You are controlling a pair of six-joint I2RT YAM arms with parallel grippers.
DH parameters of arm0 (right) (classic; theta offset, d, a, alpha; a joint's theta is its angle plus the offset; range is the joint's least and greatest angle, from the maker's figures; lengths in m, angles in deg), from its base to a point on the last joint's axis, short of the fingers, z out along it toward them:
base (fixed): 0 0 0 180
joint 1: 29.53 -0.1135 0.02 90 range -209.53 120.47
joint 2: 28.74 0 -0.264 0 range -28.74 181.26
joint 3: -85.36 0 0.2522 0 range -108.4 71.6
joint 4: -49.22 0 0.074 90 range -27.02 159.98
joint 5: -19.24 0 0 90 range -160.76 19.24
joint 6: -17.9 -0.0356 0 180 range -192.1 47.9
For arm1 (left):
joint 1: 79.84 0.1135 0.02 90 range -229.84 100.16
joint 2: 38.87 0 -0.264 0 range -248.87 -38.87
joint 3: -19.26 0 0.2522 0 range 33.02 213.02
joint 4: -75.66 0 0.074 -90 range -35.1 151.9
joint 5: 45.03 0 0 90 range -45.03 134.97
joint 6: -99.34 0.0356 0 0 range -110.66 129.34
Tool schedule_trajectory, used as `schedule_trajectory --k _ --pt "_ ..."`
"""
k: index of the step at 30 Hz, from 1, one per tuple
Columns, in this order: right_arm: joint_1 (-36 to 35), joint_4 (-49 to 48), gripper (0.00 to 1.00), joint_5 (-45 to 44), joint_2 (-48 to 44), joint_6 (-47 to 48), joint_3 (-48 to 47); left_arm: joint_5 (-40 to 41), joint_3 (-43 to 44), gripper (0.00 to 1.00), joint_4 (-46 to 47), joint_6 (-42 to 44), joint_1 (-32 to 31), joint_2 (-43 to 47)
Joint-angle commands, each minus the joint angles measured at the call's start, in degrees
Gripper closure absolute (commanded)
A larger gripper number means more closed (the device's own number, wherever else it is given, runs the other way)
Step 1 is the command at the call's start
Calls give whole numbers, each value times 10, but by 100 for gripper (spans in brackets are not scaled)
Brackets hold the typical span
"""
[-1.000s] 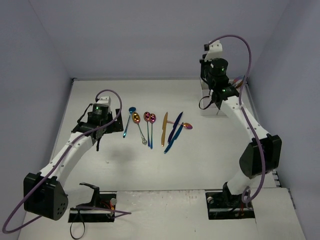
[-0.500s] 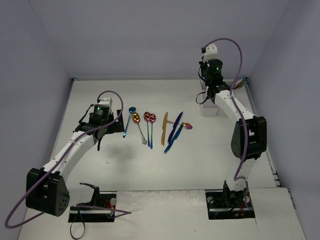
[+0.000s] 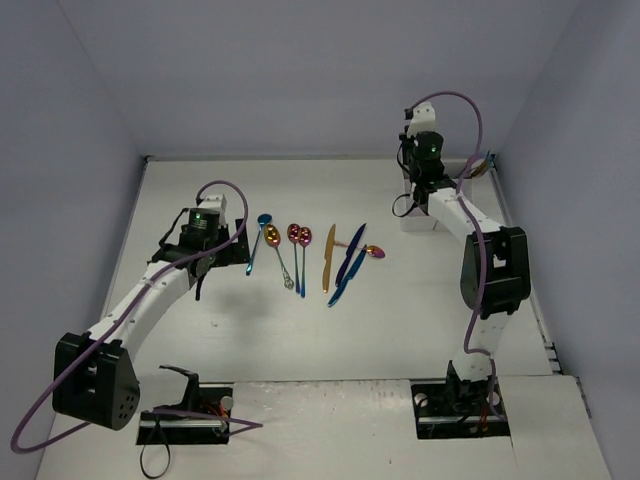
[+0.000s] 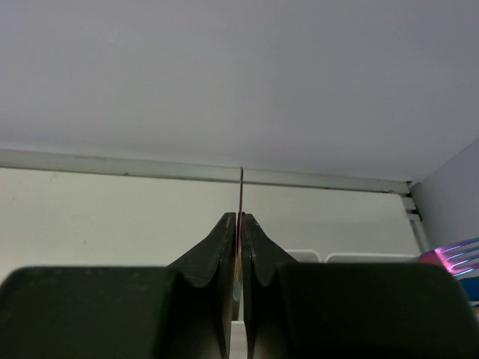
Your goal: Sort the eating utensils into containers
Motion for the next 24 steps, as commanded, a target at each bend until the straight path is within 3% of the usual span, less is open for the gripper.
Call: schedule_trajectory --k 1,11,16,22,24 --pt "0 -65 94 21 -48 -24 17 -6 3 3 30 4 4 5" --pt "-3 -4 64 45 -148 -76 68 -38 0 3 38 -3 3 17" --pt "-3 72 48 63 -226 -114 88 -63 5 3 26 -15 -1 16" --pt "-3 172 34 57 -331 -193 145 -12 70 3 -25 -48 -95 -15" --pt "-2 202 30 49 -375 -219 182 16 128 3 -43 -65 -138 -64"
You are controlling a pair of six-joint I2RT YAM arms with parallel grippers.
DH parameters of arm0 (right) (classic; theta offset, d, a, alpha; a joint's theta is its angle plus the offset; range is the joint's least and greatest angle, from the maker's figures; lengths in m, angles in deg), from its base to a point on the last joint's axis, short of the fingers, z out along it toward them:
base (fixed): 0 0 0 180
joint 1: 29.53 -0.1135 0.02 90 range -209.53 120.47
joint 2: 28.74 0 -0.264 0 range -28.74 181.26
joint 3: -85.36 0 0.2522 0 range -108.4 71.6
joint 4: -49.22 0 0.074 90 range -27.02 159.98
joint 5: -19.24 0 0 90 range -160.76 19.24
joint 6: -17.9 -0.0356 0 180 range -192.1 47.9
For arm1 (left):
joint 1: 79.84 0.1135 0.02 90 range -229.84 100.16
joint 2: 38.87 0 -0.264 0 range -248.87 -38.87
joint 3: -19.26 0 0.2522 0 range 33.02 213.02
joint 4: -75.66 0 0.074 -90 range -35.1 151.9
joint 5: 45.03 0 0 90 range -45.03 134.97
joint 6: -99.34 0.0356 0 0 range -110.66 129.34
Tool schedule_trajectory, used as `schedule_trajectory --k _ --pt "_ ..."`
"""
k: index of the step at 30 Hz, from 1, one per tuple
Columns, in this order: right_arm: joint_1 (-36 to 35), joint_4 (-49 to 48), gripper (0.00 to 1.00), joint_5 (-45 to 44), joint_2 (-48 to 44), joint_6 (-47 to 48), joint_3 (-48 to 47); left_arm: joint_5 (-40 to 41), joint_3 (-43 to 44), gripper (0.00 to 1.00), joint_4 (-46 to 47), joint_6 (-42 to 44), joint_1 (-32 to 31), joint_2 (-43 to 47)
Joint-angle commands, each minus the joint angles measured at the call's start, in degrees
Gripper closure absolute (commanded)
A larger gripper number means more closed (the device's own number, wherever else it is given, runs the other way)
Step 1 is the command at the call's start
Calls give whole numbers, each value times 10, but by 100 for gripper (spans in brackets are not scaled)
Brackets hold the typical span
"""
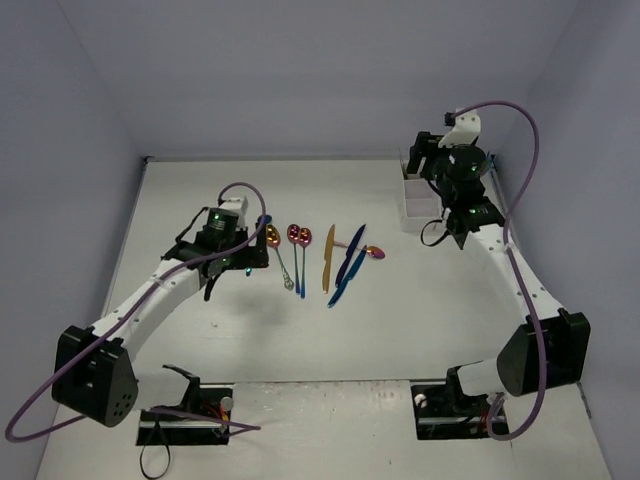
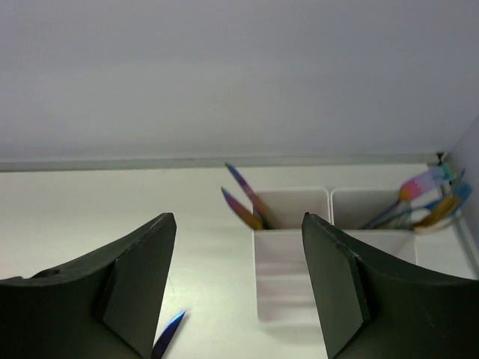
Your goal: Sort the eating utensils into containers
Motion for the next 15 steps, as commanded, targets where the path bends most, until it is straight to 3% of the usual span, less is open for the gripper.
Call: schedule_trajectory --k 1,10,15 --pt "-1 62 29 -9 -85 -76 65 49 114 3 -23 -48 -77 -63" --pt "1 185 0 24 -254 -138 158 65 242 17 -54 -113 -155 -252" --pt "2 232 0 24 -330 -148 183 68 309 27 -68 -130 -182 -328"
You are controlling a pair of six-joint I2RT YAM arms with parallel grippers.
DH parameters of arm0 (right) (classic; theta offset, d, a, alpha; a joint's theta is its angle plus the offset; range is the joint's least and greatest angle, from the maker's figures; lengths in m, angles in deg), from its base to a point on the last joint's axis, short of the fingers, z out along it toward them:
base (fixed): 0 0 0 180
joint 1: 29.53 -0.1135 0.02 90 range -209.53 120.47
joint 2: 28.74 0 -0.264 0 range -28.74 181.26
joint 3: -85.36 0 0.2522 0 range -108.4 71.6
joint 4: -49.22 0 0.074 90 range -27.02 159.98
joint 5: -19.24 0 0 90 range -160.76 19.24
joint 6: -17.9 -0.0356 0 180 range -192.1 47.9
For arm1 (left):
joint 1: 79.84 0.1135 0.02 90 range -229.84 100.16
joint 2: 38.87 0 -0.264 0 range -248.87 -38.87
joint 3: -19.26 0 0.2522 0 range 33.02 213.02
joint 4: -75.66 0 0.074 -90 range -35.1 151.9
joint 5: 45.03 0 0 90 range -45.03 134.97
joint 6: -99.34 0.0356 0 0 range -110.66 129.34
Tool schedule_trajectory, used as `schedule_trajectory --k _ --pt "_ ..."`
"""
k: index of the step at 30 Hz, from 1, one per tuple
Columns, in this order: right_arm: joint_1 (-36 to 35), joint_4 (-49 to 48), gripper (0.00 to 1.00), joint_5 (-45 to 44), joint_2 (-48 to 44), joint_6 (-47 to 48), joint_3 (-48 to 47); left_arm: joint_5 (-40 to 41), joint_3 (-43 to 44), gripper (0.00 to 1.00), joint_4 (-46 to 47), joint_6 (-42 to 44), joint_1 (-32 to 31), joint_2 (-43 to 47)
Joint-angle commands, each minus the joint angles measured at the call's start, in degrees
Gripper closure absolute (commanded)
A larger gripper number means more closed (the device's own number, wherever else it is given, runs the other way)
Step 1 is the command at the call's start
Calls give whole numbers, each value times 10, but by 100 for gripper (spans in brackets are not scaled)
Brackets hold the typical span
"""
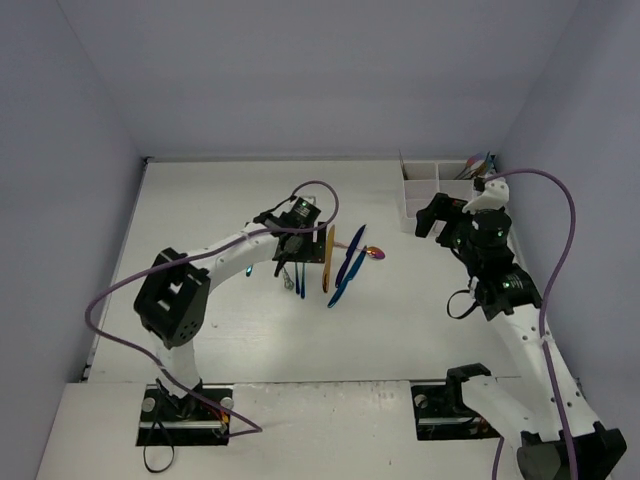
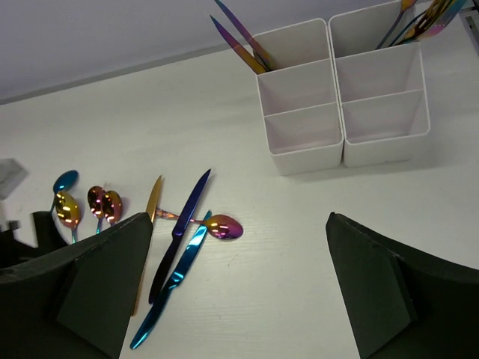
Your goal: Sort the eating utensils into containers
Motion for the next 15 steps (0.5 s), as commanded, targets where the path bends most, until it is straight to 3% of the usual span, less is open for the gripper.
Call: schedule_trajectory --k 1,15 --pt "1 30 0 5 -69 -23 9 11 81 29 -12 -35 -28 -43" --pt "1 88 0 30 -116 -18 30 43 163 45 -39 -48 -56 -159"
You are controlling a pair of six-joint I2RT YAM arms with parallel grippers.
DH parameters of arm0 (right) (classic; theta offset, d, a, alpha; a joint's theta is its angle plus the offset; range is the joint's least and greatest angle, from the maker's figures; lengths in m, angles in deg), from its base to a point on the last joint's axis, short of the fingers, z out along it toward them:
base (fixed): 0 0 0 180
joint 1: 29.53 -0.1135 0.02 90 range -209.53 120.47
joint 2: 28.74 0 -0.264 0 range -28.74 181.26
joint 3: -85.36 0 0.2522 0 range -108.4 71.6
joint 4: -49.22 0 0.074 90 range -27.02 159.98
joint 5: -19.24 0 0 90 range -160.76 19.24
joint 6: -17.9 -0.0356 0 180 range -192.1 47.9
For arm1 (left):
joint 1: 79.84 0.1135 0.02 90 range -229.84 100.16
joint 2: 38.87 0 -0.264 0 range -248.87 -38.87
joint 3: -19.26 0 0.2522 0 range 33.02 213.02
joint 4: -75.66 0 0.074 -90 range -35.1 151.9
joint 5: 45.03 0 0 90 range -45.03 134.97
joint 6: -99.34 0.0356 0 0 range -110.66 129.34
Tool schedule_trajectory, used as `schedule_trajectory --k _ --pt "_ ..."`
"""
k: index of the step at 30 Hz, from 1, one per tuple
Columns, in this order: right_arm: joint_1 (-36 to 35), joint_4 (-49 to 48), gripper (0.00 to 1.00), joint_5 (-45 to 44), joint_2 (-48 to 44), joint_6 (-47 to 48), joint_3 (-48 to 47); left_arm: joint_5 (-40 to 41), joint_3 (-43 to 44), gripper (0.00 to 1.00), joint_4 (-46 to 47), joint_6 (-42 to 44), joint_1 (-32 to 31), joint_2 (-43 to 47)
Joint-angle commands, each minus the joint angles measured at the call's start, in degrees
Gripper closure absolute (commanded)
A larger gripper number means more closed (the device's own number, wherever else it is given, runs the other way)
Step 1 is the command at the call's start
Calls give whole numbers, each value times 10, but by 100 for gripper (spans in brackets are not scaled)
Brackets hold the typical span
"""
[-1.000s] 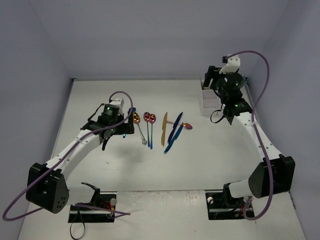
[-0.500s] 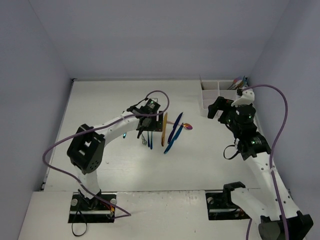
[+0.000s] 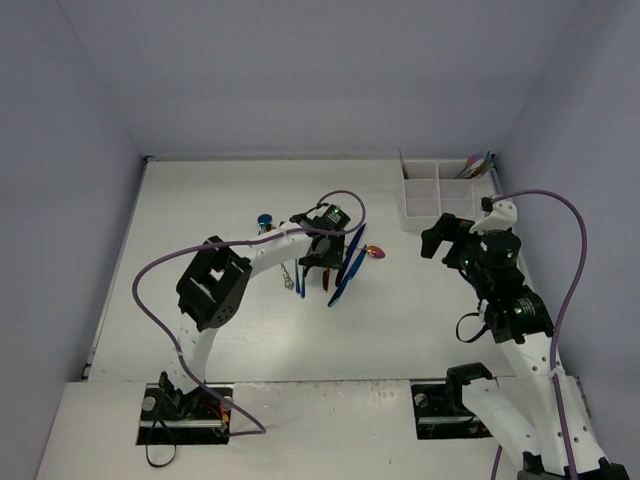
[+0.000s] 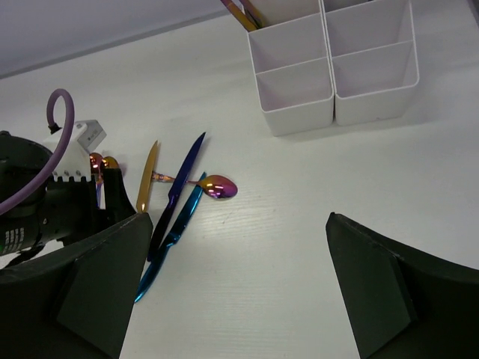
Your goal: Sort the eating utensils into containers
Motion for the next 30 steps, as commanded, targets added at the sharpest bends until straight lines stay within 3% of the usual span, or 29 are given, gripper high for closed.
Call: schedule_trajectory --k 1,9,16,22,30 --pt "1 -12 0 27 -4 -5 3 30 43 46 -17 -15 -1 -6" --pt "1 -8 0 36 -12 -2 8 36 61 58 -24 -16 -1 -45" --pt "0 -5 0 46 -14 -1 10 39 54 98 -31 -23 0 -54" --pt "0 -5 0 91 11 4 0 54 19 100 -29 -7 0 -13" --pt "-1 -8 0 172 88 -19 -57 69 -35 100 6 44 -13 114"
